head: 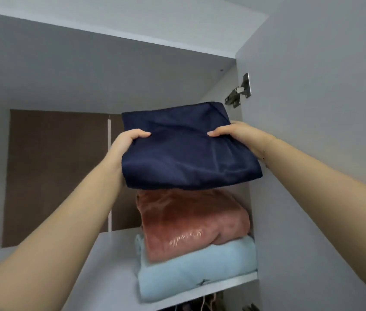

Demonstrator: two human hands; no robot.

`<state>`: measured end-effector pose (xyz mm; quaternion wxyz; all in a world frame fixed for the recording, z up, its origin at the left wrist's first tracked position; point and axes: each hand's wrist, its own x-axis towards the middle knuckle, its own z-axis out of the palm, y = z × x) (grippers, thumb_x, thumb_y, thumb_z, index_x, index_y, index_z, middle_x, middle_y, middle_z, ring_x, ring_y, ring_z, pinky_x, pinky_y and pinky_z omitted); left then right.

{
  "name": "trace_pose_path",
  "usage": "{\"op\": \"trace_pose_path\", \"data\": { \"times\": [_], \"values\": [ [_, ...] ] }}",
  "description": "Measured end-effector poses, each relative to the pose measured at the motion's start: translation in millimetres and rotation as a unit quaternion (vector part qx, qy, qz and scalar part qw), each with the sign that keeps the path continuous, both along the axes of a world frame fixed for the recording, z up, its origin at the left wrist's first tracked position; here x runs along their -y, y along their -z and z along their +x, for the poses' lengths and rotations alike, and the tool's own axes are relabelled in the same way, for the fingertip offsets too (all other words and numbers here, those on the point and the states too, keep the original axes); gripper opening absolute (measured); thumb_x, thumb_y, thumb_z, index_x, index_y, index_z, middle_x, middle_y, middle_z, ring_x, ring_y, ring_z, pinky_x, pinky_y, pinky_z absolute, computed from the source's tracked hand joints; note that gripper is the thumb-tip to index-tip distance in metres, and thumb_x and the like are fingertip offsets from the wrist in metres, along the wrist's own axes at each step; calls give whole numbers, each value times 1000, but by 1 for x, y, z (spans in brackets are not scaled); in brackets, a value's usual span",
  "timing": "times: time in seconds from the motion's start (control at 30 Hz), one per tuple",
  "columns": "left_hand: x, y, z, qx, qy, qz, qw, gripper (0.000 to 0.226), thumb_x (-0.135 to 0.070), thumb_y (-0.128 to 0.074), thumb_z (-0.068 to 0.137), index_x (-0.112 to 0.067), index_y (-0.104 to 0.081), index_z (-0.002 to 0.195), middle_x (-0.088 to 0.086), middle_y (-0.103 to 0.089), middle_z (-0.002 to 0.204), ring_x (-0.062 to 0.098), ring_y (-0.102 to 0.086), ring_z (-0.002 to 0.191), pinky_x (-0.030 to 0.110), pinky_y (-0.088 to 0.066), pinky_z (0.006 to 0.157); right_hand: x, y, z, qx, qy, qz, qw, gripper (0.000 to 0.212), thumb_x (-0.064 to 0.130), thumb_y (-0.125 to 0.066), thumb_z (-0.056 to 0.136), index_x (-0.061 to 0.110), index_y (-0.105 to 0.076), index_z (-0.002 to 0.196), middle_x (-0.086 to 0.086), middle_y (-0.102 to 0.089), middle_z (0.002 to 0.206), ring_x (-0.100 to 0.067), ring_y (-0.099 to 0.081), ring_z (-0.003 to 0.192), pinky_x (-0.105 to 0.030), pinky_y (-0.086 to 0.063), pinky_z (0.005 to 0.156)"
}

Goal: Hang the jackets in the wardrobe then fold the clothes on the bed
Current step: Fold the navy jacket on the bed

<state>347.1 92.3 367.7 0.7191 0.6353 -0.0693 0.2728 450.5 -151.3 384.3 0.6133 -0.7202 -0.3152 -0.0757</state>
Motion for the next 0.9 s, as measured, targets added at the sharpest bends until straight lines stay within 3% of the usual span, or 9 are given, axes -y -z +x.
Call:
{"op": "trace_pose_path", "data": {
  "times": [0.1, 0.17, 0.3, 0.4, 0.5, 0.6, 0.73, 0.83, 0.9],
  "values": [
    [-6, 26, 44, -113, -14, 18, 993, 22, -12, -51, 96, -7, -57, 75, 3, -62, 52, 19, -53, 66, 22, -46, 58, -17, 11, 43, 99, 141, -136, 976, 78, 20, -81, 77, 13, -41, 143, -11, -58, 133, -25, -62, 109, -30, -50, 83],
    [-9, 62, 58, -183, -10, 18, 983, 20, -14, -57, 94, -6, -60, 76, 7, -64, 54, 22, -59, 61, 25, -47, 59, -30, 33, 66, 174, 210, -315, 909, 89, 19, -76, 82, 15, -23, 153, -14, -43, 147, -31, -47, 129, -31, -42, 101],
    [-17, 93, 66, -187, -16, -1, 982, 21, -13, -58, 95, -5, -62, 75, 5, -64, 48, 15, -62, 39, 17, -47, 39, -49, 65, 83, 234, 201, -489, 816, 45, 22, -55, 96, 15, -51, 140, -10, -47, 145, -29, -47, 130, -35, -37, 109],
    [-17, 82, 66, -155, -54, 24, 986, 9, -7, -57, 94, 0, -65, 94, 10, -69, 68, 18, -68, 58, 20, -52, 53, -58, 63, 71, 219, 141, -457, 851, 39, 32, -45, 103, 13, -58, 135, -6, -54, 140, -24, -49, 129, -30, -34, 110],
    [-21, 69, 71, -95, -134, 41, 986, 35, -3, -61, 91, 2, -57, 126, 16, -65, 106, 25, -64, 91, 26, -52, 69, -70, 55, 57, 189, 87, -432, 877, 46, 42, -37, 104, 14, -56, 135, -3, -54, 140, -22, -48, 130, -33, -30, 114],
    [-24, 72, 71, -158, -140, 50, 976, 36, -11, -54, 97, 2, -52, 131, 17, -63, 120, 28, -60, 109, 25, -51, 89, -79, 57, 57, 181, 70, -417, 888, 50, 48, -36, 103, 19, -52, 141, 0, -46, 148, -20, -41, 137, -36, -24, 118],
    [-30, 93, 69, -198, -98, 38, 975, 16, -2, -46, 96, -4, -53, 82, 8, -58, 58, 17, -58, 48, 20, -47, 46, -83, 81, 74, 106, 49, -453, 884, 60, 60, -31, 100, 27, -36, 151, 4, -27, 160, -19, -24, 147, -40, -13, 122],
    [-39, 81, 71, -121, -164, 94, 975, 48, -3, -62, 88, -11, -49, 133, 13, -57, 122, 25, -61, 106, 36, -50, 93, -81, 89, 82, 44, 54, -436, 897, 70, 71, -33, 93, 33, -31, 152, 5, -24, 160, -20, -25, 147, -44, -16, 121],
    [-31, 67, 67, -73, -185, 244, 949, 62, -16, -68, 88, -28, -42, 143, 6, -46, 143, 21, -50, 124, 33, -44, 102, -80, 89, 83, 20, 51, -437, 898, 71, 73, -35, 91, 35, -32, 151, 4, -27, 159, -21, -29, 145, -45, -19, 120]
  ]
}}
